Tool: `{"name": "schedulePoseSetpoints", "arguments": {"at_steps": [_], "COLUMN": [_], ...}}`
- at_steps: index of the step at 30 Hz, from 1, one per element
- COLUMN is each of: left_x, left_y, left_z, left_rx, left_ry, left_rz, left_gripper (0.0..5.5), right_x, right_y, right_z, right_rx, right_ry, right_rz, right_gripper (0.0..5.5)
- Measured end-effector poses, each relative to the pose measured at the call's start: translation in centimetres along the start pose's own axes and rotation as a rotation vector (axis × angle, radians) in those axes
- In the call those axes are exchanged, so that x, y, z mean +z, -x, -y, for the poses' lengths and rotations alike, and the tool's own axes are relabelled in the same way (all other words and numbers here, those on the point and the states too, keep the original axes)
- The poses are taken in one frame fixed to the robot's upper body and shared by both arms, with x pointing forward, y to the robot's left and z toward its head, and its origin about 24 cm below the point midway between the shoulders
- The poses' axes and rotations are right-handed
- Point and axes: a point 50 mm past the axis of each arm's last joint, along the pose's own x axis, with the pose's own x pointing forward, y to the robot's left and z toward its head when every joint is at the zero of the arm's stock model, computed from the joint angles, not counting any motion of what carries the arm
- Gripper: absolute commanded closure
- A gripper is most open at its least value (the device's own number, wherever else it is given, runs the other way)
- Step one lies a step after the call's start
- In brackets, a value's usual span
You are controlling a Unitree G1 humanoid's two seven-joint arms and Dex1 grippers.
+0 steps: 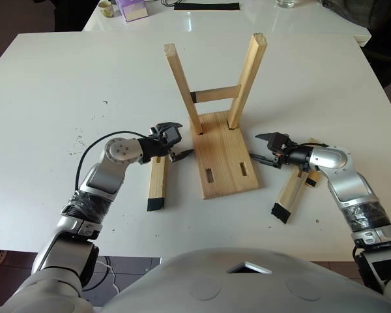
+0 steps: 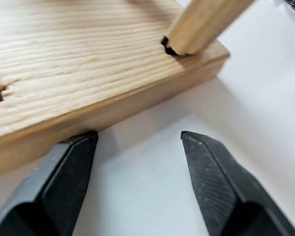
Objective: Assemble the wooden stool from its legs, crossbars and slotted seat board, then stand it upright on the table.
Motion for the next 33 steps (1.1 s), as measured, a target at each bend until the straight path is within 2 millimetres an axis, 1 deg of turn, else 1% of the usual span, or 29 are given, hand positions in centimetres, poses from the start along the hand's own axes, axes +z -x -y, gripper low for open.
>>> {"name": "schedulePoseSetpoints", "arguments": {"at_steps": [9, 12, 14, 18, 21, 23, 24, 26, 27, 29, 31, 33], "left_x": [0.3, 0.4, 0.3, -0.1, -0.2, 0.4, 0.7, 1.3, 1.2, 0.8, 0.4, -0.1], "left_y": [-0.1, 0.1, 0.2, 0.7, 1.1, 1.4, 1.7, 2.8, 3.3, 4.6, 5.8, 6.9], "left_z": [0.1, 0.3, 0.2, -0.4, -1.0, -1.2, -1.2, -0.9, -0.4, 0.5, 1.2, 1.5], "left_rx": [0.0, -0.013, -0.011, 0.016, 0.043, 0.061, 0.078, 0.119, 0.132, 0.164, 0.205, 0.259], "left_ry": [0.002, 0.008, 0.011, 0.022, 0.032, 0.039, 0.049, 0.072, 0.095, 0.143, 0.18, 0.214], "left_rz": [0.007, 0.015, 0.013, -0.003, -0.015, 0.018, 0.038, 0.081, 0.09, 0.086, 0.071, 0.05], "left_gripper": [1.08, 1.08, 1.08, 1.08, 1.08, 1.08, 1.06, 1.06, 1.06, 1.06, 1.06, 1.06], "right_x": [0.2, 0.6, 0.4, 0.5, 1.5, 2.3, 2.6, 3.1, 3.2, 3.5, 3.6, 3.2], "right_y": [0.5, 1.9, 2.9, 4.1, 5.8, 7.7, 8.4, 9.4, 9.9, 10.8, 11.8, 13.2], "right_z": [0.1, 0.4, 0.5, 0.1, 0.9, 1.2, 1.1, -0.3, -1.3, -2.6, -2.8, -2.4], "right_rx": [-0.005, -0.022, -0.033, -0.051, -0.18, -0.299, -0.339, -0.417, -0.438, -0.473, -0.534, -0.673], "right_ry": [0.001, 0.027, 0.025, 0.003, -0.01, -0.019, -0.028, -0.101, -0.161, -0.255, -0.314, -0.421], "right_rz": [-0.006, 0.0, -0.014, -0.006, 0.028, 0.02, 0.011, -0.012, -0.032, -0.065, -0.113, -0.178], "right_gripper": [2.34, 2.34, 2.34, 2.34, 2.34, 2.34, 2.17, 1.91, 1.71, 1.47, 1.43, 1.43]}}
